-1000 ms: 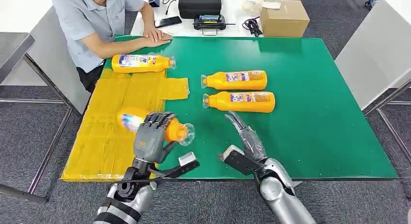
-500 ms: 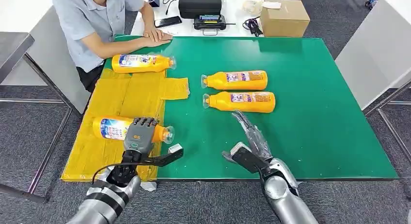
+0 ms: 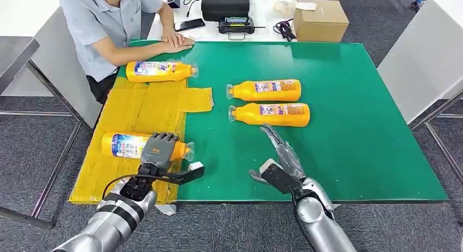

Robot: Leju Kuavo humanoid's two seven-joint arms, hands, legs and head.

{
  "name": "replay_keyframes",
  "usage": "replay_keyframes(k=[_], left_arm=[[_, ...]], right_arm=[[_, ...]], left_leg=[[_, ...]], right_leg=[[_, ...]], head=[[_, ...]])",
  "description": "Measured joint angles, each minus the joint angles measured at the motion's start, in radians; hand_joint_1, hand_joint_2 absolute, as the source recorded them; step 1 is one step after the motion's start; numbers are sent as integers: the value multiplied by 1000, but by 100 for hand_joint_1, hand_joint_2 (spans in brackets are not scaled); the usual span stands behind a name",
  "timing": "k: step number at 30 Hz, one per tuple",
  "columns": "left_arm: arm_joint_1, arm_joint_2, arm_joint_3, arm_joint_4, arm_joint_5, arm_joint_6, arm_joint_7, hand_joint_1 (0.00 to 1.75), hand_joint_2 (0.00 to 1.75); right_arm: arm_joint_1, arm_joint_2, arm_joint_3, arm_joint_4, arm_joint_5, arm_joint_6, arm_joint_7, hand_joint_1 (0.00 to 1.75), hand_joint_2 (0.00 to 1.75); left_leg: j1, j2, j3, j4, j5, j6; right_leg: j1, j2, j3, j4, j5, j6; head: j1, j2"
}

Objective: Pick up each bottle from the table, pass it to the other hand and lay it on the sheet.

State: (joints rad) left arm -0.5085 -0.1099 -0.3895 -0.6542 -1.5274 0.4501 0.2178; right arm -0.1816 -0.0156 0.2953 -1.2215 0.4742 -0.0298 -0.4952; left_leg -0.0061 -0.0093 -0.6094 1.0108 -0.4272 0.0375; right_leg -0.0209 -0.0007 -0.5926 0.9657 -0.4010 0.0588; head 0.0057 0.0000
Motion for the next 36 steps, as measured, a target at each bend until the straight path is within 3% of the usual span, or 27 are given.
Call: replay_keyframes(k=[8,16,30,36], left_arm=[[-21,-19,0,21,68,-50,-51,0,175],[-18,-29,1,36,106,164,-84,0,175],[-16,-37,11,80,104,190,-100,0,175],[64,-52,11,-51,158,250,-205,0,175]], right_arm=[[0,3,-4,0,0,5,-1,0,175],[-6,4,-11,13,2,16,-3,0,175],[-27,6,-10,34,0,15,-5,0,175],[-4,6,-12,29,2,-36,-5,0,175]], left_leg=[[0,0,1,0,0,0],[0,0,0,0,0,0],[0,0,0,0,0,0],[0,0,0,0,0,0]], right_leg=[[0,0,1,0,0,0],[0,0,1,0,0,0],[0,0,0,0,0,0],[0,0,0,0,0,0]], head=[[0,0],[0,0],[0,0],[0,0]])
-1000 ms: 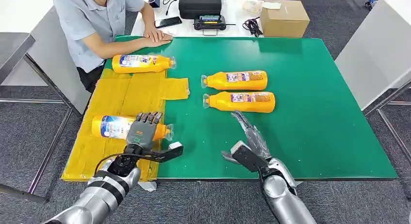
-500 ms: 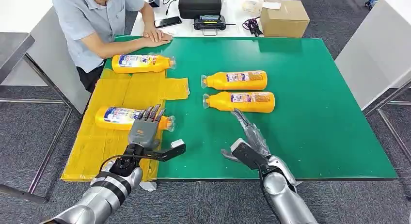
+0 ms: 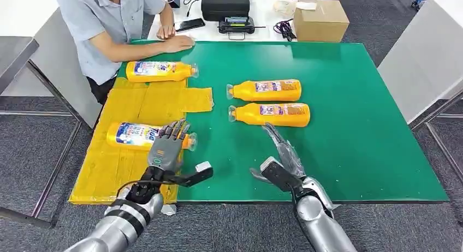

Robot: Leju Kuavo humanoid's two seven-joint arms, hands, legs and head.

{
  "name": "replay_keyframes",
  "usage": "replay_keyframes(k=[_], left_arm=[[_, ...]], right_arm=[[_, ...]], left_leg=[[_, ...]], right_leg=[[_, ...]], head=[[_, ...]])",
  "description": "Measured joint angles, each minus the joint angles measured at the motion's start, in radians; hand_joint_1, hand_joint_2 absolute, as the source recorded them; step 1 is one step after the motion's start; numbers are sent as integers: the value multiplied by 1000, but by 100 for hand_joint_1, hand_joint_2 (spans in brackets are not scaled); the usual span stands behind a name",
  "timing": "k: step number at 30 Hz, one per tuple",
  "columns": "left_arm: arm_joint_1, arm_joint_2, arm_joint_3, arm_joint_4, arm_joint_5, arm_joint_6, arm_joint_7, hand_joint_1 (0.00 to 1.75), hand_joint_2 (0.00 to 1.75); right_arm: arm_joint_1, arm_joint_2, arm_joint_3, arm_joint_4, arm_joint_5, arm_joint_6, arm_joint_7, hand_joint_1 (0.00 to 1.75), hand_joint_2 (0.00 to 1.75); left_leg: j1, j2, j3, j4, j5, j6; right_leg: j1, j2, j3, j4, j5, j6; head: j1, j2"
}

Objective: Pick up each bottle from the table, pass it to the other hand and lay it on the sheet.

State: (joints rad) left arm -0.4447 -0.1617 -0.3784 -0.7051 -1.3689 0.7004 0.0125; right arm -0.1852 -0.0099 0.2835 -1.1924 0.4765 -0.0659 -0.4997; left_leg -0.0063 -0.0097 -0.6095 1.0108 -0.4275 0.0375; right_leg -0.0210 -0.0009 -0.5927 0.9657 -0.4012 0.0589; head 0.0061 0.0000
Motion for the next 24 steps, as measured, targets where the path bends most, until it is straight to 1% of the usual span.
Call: replay_keyframes(k=[2,4,5,6,7,8,12,13,15,16,17,18,19,20,22,24], left_arm=[[54,-14,2,-95,77,2,-88,0,175],[128,-42,21,-221,210,3,-242,0,175],[162,-60,32,-267,266,3,-310,0,175],[200,-79,46,-326,367,3,-411,0,175],[234,-99,55,-370,443,4,-477,0,175],[263,-115,61,-411,494,4,-517,0,175],[319,-142,80,-502,515,4,-537,0,175],[328,-148,84,-519,517,3,-537,0,175],[339,-154,87,-541,528,3,-543,0,175],[344,-155,88,-548,567,3,-562,0,175],[351,-155,87,-556,629,3,-584,0,175],[361,-155,84,-565,692,3,-600,0,175],[374,-155,79,-579,756,3,-614,0,175],[387,-155,76,-589,798,3,-627,0,175],[404,-155,70,-606,857,3,-656,0,175],[408,-148,51,-621,933,2,-657,0,175]], right_arm=[[22,2,-7,-19,-16,-39,-9,0,175],[59,14,-33,-67,-64,-105,-38,0,175],[76,21,-45,-89,-94,-118,-46,0,175],[96,30,-61,-120,-151,-113,-47,0,175],[116,39,-76,-155,-218,-97,-45,0,175],[132,47,-90,-182,-258,-88,-43,0,175],[165,63,-119,-240,-275,-80,-42,0,175],[170,67,-125,-251,-276,-79,-42,0,0],[177,70,-132,-265,-285,-75,-41,0,0],[181,72,-137,-271,-314,-65,-32,0,0],[186,75,-145,-275,-346,-64,-19,0,175],[193,80,-155,-281,-372,-70,-8,0,175],[203,84,-164,-286,-363,-98,8,0,175],[211,87,-175,-292,-321,-158,21,0,175],[224,85,-179,-303,-146,-291,18,0,175],[227,69,-172,-307,110,-410,40,0,175]], left_leg=[[0,0,0,0,0,0],[0,0,-1,0,-1,0],[0,0,-1,0,-1,0],[0,0,-1,0,-2,0],[0,1,-2,0,-2,-1],[0,0,-2,0,-2,-1],[0,0,-1,0,-2,-1],[0,0,-1,0,-2,-1],[0,1,-1,0,-1,0],[0,1,0,0,-1,0],[0,1,1,0,-1,0],[0,1,1,0,-1,0],[0,0,1,0,-1,0],[0,0,0,0,-1,0],[0,0,0,0,-1,0],[0,1,0,0,-1,0]], right_leg=[[0,0,0,0,0,0],[0,0,-1,0,0,0],[0,0,-1,0,-1,0],[0,0,-1,0,-1,0],[0,0,-2,-1,-1,0],[0,0,-2,-1,-1,0],[0,0,-2,-1,-1,0],[0,0,-2,-1,-1,0],[0,0,-1,-1,-1,0],[0,0,-1,-1,0,0],[0,0,0,-1,0,0],[0,0,0,-1,0,0],[0,0,0,-1,0,0],[0,0,0,-1,0,0],[0,0,0,-1,0,0],[0,0,-1,-1,0,0]], head=[[0,0],[0,0],[0,0],[0,0],[0,0],[0,0],[0,0],[0,0],[0,0],[0,0],[0,0],[-1,0],[0,0],[0,0],[0,0],[-1,0]])
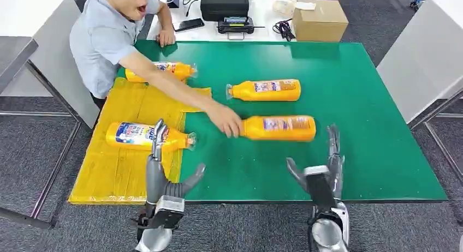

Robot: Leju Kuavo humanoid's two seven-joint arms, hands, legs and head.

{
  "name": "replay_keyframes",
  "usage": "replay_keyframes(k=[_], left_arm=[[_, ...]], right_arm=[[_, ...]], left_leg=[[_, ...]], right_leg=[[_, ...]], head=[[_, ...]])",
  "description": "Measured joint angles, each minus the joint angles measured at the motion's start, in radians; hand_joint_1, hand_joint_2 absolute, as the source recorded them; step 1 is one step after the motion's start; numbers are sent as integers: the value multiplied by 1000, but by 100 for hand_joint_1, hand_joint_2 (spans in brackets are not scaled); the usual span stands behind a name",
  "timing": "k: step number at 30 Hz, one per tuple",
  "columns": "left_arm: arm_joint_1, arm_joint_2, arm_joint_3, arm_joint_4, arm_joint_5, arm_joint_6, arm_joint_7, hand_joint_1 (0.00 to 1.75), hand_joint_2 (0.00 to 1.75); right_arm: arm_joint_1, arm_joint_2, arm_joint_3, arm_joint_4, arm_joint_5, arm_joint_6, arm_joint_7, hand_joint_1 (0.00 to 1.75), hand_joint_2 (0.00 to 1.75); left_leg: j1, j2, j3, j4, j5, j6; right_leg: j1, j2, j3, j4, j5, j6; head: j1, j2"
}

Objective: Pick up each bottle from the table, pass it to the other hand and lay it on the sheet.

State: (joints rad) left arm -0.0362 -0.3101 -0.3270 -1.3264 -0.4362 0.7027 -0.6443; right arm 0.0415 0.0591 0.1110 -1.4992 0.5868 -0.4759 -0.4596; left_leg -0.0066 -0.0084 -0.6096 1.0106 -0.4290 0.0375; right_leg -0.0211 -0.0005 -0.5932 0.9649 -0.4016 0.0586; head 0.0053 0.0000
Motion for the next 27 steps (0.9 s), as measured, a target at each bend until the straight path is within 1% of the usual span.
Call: replay_keyframes(k=[1,2,4,6,8,14,16,20,27], left_arm=[[0,6,-16,-10,41,0,14,0,175],[1,10,-31,-18,65,-1,24,0,175],[3,19,-58,-32,97,-2,43,0,175],[3,30,-87,-44,128,-2,57,0,175],[3,41,-114,-53,146,-2,66,0,175],[13,63,-161,-73,157,-2,75,0,175],[13,67,-169,-74,156,-2,78,0,175],[14,74,-179,-74,142,-2,92,0,175],[14,81,-188,-74,133,-2,103,0,175]], right_arm=[[0,-15,1,0,119,-45,26,0,175],[0,-26,1,0,185,-72,42,0,175],[-2,-51,2,3,263,-101,68,0,175],[-7,-76,2,19,379,-140,118,0,175],[-22,-104,6,52,487,-151,165,0,175],[-87,-143,21,176,492,-108,215,0,175],[-112,-149,30,219,489,-66,231,0,175],[-152,-158,59,295,446,59,270,0,175],[-187,-175,84,354,431,109,296,0,175]], left_leg=[[0,-1,0,0,0,0],[0,-2,0,0,0,0],[0,-2,-1,0,0,0],[0,-2,-1,0,0,0],[0,-1,0,0,0,0],[0,-1,0,0,0,0],[0,-1,0,0,0,0],[0,-1,0,0,0,0],[0,-1,0,0,0,0]], right_leg=[[0,0,0,0,0,0],[0,-1,0,0,0,0],[0,-1,0,0,0,0],[0,-1,0,0,0,0],[0,0,1,0,0,0],[0,0,1,0,0,0],[0,0,1,0,0,0],[0,-1,1,0,0,0],[0,-1,1,0,0,0]], head=[[0,0],[0,0],[1,0],[0,0],[0,0],[0,0],[0,0],[0,0],[0,0]])
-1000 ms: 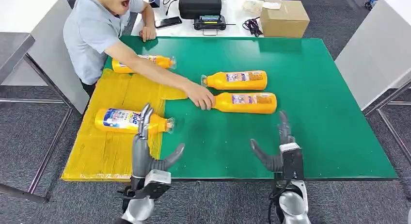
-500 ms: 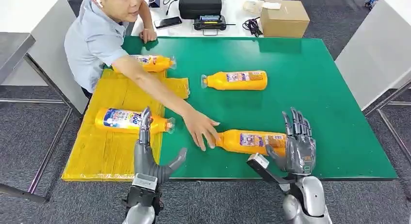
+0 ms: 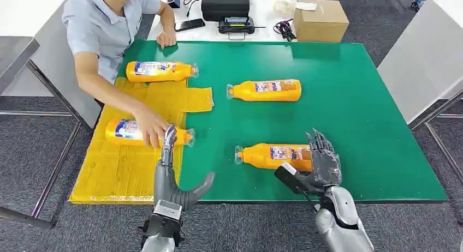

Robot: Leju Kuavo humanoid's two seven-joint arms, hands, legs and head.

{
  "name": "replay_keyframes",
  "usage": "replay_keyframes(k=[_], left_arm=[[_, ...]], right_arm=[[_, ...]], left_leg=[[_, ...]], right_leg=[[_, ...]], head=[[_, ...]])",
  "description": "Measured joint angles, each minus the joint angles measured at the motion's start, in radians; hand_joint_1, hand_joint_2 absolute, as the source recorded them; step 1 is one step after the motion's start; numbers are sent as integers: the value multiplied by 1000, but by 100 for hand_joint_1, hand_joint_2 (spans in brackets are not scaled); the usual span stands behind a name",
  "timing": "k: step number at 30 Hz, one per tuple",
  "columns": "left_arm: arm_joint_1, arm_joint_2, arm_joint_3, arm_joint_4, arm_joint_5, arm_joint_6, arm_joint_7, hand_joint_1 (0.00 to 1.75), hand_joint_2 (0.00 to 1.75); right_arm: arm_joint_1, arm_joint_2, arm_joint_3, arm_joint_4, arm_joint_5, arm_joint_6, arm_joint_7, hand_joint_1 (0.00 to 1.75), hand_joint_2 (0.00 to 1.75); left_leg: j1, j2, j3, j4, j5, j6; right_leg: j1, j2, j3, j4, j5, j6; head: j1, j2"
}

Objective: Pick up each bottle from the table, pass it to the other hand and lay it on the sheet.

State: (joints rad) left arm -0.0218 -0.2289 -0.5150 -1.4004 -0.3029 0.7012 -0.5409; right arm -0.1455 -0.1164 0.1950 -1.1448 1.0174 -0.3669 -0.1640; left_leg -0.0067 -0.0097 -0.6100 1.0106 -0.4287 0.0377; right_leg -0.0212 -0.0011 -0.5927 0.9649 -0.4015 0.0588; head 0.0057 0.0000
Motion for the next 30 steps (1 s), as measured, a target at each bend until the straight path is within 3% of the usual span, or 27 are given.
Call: replay_keyframes(k=[19,30], left_arm=[[-23,11,-40,0,-11,-1,23,0,175],[-25,12,-42,0,-11,-1,24,0,175]], right_arm=[[-123,-21,91,140,6,83,31,0,175],[-137,-22,113,158,6,85,32,0,175]], left_leg=[[0,0,0,0,0,0],[0,0,0,0,0,0]], right_leg=[[0,0,0,0,0,0],[0,0,0,0,0,0]], head=[[0,0],[0,0]])
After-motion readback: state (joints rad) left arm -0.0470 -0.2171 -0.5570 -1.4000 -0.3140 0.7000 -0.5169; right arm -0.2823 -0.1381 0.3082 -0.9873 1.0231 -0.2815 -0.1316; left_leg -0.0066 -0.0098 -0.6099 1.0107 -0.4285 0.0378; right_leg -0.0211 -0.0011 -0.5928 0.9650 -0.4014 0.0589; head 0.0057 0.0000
